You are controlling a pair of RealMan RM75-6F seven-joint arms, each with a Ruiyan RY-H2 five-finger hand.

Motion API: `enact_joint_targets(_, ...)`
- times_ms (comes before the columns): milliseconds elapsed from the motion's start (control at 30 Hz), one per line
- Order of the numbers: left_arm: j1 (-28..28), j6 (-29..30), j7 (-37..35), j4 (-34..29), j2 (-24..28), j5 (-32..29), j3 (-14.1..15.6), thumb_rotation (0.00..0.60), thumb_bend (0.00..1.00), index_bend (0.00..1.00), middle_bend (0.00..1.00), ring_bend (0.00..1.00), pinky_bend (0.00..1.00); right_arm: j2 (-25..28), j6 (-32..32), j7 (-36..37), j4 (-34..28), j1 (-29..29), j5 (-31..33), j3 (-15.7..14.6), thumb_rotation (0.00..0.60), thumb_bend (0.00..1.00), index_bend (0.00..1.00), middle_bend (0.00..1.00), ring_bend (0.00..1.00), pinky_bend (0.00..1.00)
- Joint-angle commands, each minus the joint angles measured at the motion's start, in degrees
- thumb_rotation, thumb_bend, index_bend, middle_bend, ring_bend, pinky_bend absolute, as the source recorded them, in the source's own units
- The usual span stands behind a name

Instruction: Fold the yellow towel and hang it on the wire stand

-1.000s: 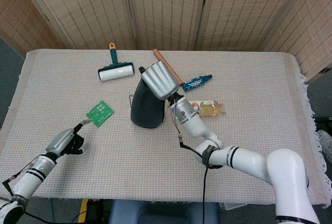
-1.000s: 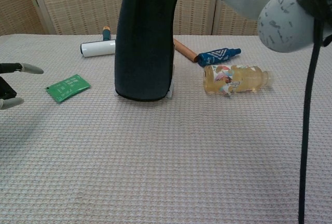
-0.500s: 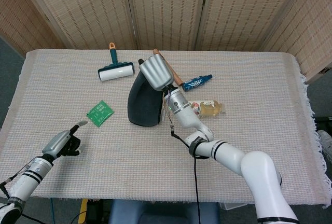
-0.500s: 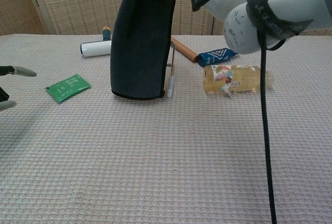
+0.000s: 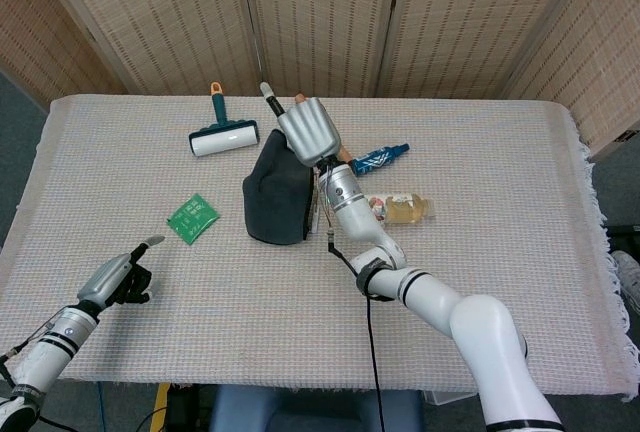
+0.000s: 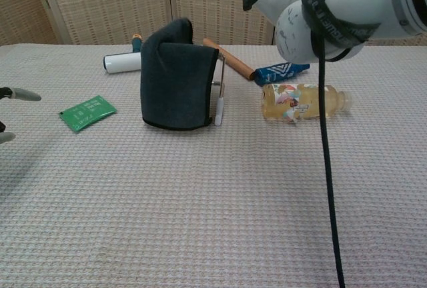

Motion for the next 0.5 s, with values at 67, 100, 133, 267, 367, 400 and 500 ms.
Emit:
enact_joint_targets(67, 0.05, 0.21, 0.15, -0.28, 0.06, 0.17, -0.03, 0.600, 0.48, 0.00, 0.87, 0.79, 0.84, 1.66, 0.32, -0.72, -2.40, -1.35, 0.49, -0.53, 0.600, 0.58, 0.00, 0.90, 1.00, 1.00)
enact_joint_targets(100, 0.05, 0.24, 0.19, -0.37, 0.12, 0.23, -0.04, 0.600, 0.48, 0.00, 0.87, 0.79, 0.84, 2.20, 0.49, -0.58, -3.36, -1.84, 0.58, -0.65, 0.600, 0.58, 0.00, 0.90, 1.00, 1.00)
enact_joint_targets(133, 0.05, 0.31, 0.23, -0.42, 0.17, 0.25, -0.09, 0.600, 0.48, 0.00, 0.87, 0.79, 0.84, 2.82, 0.70, -0.46, -4.44, -2.40, 0.63, -0.81, 0.600, 0.58, 0.00, 0.90, 1.00, 1.00)
enact_joint_targets(267, 0.21, 1.49, 1.21, -0.30, 0.30, 0.25, -0.54, 0.600, 0.48, 0.00, 0.87, 0.79, 0.84, 6.88, 1.92, -0.56, -11.27, -5.79, 0.69, -2.09, 0.600, 0.59, 0.00, 0.90, 1.00, 1.00)
enact_joint_targets(367, 0.57, 3.36, 3.77, -0.12, 0.29, 0.36, -0.84, 0.600, 0.48, 0.00, 0.85, 0.78, 0.84, 10.49, 2.93, -0.28, -17.28, -8.71, 0.55, -3.25, 0.600, 0.59, 0.00, 0.90, 1.00, 1.00)
enact_joint_targets(400, 0.75, 4.24, 5.06, -0.20, 0.29, 0.34, -0.98, 0.600, 0.48, 0.00, 0.83, 0.76, 0.84, 12.21, 3.33, -0.10, -20.16, -10.10, 0.62, -3.75, 0.600, 0.58, 0.00, 0.90, 1.00, 1.00)
enact_joint_targets(500, 1.07, 6.02, 8.21, -0.63, 0.33, 0.26, -1.27, 0.600, 0.48, 0.02, 0.80, 0.73, 0.84, 16.84, 4.12, 0.18, -27.51, -13.56, 0.83, -5.20, 0.600, 0.58, 0.00, 0.89, 1.00, 1.00)
